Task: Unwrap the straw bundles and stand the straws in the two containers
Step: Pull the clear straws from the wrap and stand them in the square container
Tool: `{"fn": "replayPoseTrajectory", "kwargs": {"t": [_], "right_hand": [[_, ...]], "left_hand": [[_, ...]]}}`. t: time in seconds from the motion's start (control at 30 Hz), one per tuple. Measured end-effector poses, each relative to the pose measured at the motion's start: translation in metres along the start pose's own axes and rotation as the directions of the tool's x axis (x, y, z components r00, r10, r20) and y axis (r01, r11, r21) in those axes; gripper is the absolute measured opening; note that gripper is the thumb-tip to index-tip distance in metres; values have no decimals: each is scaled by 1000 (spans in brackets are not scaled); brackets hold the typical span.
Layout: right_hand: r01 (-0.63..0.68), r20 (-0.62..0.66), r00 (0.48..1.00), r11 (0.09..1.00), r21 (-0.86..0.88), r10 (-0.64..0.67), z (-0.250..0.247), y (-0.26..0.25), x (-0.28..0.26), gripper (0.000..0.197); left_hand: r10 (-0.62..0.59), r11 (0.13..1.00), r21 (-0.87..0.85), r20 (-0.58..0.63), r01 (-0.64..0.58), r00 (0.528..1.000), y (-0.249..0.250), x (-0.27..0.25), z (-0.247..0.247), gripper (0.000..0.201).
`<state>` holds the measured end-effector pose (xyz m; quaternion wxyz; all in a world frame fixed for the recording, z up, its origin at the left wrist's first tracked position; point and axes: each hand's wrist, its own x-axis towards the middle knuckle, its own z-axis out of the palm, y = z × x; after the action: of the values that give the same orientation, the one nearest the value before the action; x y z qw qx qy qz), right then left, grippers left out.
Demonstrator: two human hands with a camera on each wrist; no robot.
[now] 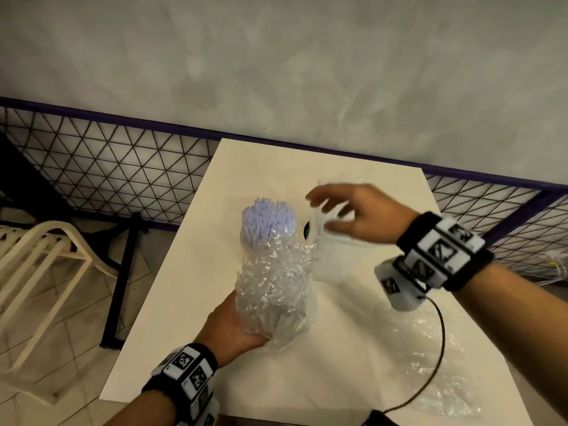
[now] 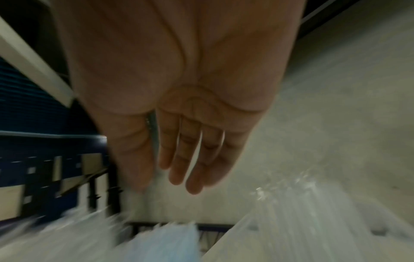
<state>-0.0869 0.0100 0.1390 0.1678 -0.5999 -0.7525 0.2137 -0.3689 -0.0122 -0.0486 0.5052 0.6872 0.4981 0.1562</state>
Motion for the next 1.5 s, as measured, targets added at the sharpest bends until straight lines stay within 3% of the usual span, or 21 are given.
{"fn": "replayPoseTrajectory", "kwargs": {"t": [0.07,0.13,0.27,0.33,0.4,0.47,0.6,0.73,0.93,1.17,1.5], "right_hand": [[6,161,987,999,-35,-1,24,-11,-19,73],[-11,171,985,1000,-17,14,49,-15,-33,86],[-99,-52,991,942,322,121,84,-2,-44,68],[-149,-75,974,849,506,215,97,4,-47,56],[-178,-61,964,797,577,260,112,8,-50,48],[-186,-56,963,803,566,263,122,10,-52,46],[-154,-112,970,897,414,218,122,9,-50,32],[-152,-138,967,916,371,216,118,9,-45,36],[-135,-239,937,895,425,255,116,9,-40,25],[-105,-196,955,872,478,222,109,9,-39,10],[-62,-275,931,845,531,241,88,0,-38,18]], "left_hand": [[4,1000,18,-7,-4,1000,-1,0,1,79],[-3,1000,16,-8,4,1000,-2,1,1,81],[-3,1000,-2,-9,3,1000,0,-1,2,74],[3,1000,-3,-8,-3,1000,1,-1,2,74],[-7,1000,-7,-8,7,1000,-1,0,1,74],[-9,1000,20,-6,9,1000,-3,1,1,76],[-2,999,47,1,2,1000,-4,2,0,75],[5,997,78,22,-7,1000,0,2,0,79],[7,998,57,-8,-6,1000,-1,2,1,69],[2,994,110,-5,-1,1000,2,2,2,58],[34,995,92,-17,-32,999,4,0,3,74]]}}
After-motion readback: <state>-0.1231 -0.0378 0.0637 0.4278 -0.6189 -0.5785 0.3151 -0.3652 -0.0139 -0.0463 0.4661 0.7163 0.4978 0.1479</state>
